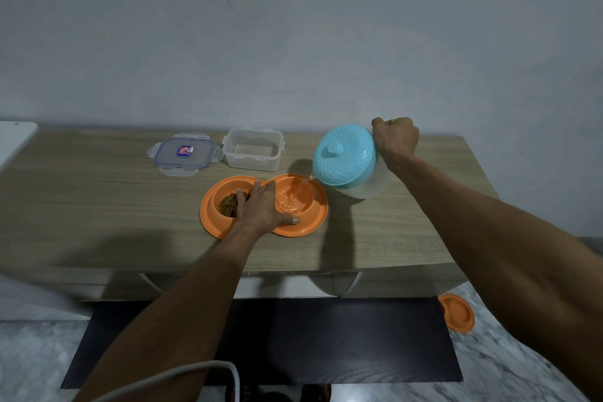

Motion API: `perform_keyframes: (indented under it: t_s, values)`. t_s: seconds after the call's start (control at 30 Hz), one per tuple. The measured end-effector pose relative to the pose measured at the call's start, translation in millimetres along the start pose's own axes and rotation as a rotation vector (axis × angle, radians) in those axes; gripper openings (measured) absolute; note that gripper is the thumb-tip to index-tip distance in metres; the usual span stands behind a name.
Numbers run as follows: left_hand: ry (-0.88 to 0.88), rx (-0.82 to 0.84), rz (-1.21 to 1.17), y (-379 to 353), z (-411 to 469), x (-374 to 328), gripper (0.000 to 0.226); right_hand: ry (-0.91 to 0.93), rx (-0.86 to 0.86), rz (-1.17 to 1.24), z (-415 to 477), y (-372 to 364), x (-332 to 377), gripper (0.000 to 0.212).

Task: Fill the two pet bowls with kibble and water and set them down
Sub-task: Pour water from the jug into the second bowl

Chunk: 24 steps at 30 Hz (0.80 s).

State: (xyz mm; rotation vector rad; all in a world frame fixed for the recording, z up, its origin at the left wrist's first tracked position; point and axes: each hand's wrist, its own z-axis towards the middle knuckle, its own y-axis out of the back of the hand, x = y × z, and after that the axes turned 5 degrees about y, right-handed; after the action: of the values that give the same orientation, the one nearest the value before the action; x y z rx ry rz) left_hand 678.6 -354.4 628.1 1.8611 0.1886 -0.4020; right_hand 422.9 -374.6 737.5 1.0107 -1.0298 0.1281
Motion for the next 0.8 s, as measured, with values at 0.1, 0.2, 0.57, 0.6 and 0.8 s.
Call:
perform_keyframes:
  t_s: [0.1, 0.2, 0.57, 0.6, 0.8]
  values:
    - [0.001, -0.001, 0.005, 0.2, -0.5, -0.2, 0.111, -0.004, 0.002, 0.001, 0.8, -0.6, 0.2, 0.042]
    - [0.002, 0.001, 0.012, 0.7, -1.0, -0.7, 0.111, -0.003, 0.003, -0.002, 1.1, -0.9, 1.0, 0.042]
    - [0.009, 0.012, 0.003, 2.7, -2.4, -1.9, 0.111, -0.006, 0.014, 0.019, 1.5, -2.3, 4.1, 0.041]
    - [0.010, 0.012, -0.001, 2.8, -2.7, -2.2, 0.111, -0.009, 0.015, 0.025, 1.4, -2.4, 4.7, 0.041]
    - [0.008, 0.011, -0.007, 2.5, -2.3, -1.0, 0.111, -0.040, 0.023, 0.062, 1.1, -4.2, 6.7, 0.042]
